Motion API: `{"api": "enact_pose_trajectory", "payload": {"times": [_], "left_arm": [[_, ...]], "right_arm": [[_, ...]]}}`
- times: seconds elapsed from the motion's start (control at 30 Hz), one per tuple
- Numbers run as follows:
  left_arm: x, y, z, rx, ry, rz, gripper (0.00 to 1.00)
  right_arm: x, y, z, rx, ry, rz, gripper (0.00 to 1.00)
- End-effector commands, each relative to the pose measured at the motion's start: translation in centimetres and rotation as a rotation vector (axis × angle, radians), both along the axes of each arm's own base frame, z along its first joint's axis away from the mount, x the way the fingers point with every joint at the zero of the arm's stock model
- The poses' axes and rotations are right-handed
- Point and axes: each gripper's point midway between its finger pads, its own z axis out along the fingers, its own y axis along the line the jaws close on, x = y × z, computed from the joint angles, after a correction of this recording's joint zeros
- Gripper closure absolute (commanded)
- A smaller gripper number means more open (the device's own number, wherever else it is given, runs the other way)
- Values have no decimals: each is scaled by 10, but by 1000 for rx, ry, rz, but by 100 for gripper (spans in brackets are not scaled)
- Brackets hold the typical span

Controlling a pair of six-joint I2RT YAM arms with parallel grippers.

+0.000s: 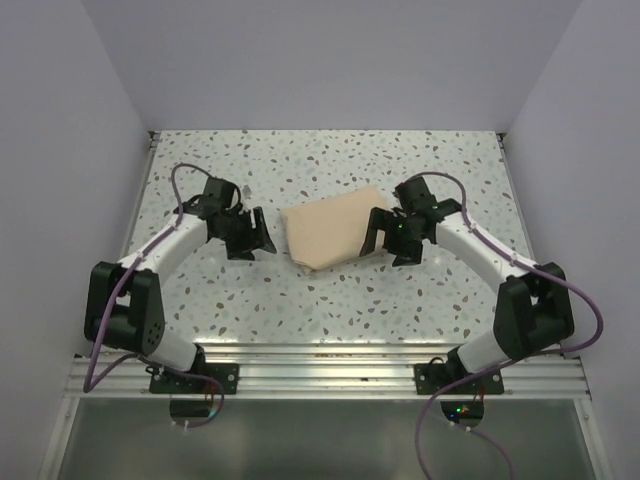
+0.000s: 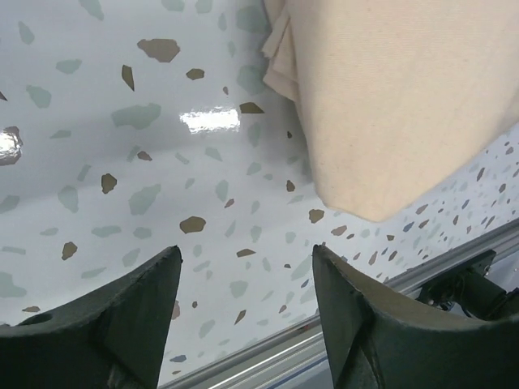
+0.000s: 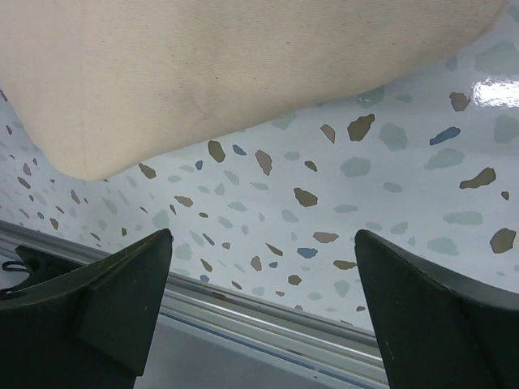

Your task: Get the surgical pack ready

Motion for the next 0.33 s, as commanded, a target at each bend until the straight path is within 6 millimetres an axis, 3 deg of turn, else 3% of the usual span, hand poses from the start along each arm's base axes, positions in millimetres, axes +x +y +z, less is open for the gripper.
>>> {"api": "enact_pose_trajectory", "payload": {"times": [0.0,0.03,0.23,0.3], "left_arm": [[6,-4,21,-33,-103,-42,30],[4,-4,23,-36,-111,-41,1],[-6,-15,27,-123,-145,-62,0],[-4,-25,42,-196,-227,-94,1]], "right_arm": [[-9,-13,2,-43,10,-57,1],[-11,-15,2,-38,1,-68,1],[-20,3,5,109,-40,-62,1],[-14,7,14,168,-122,-72,1]]}}
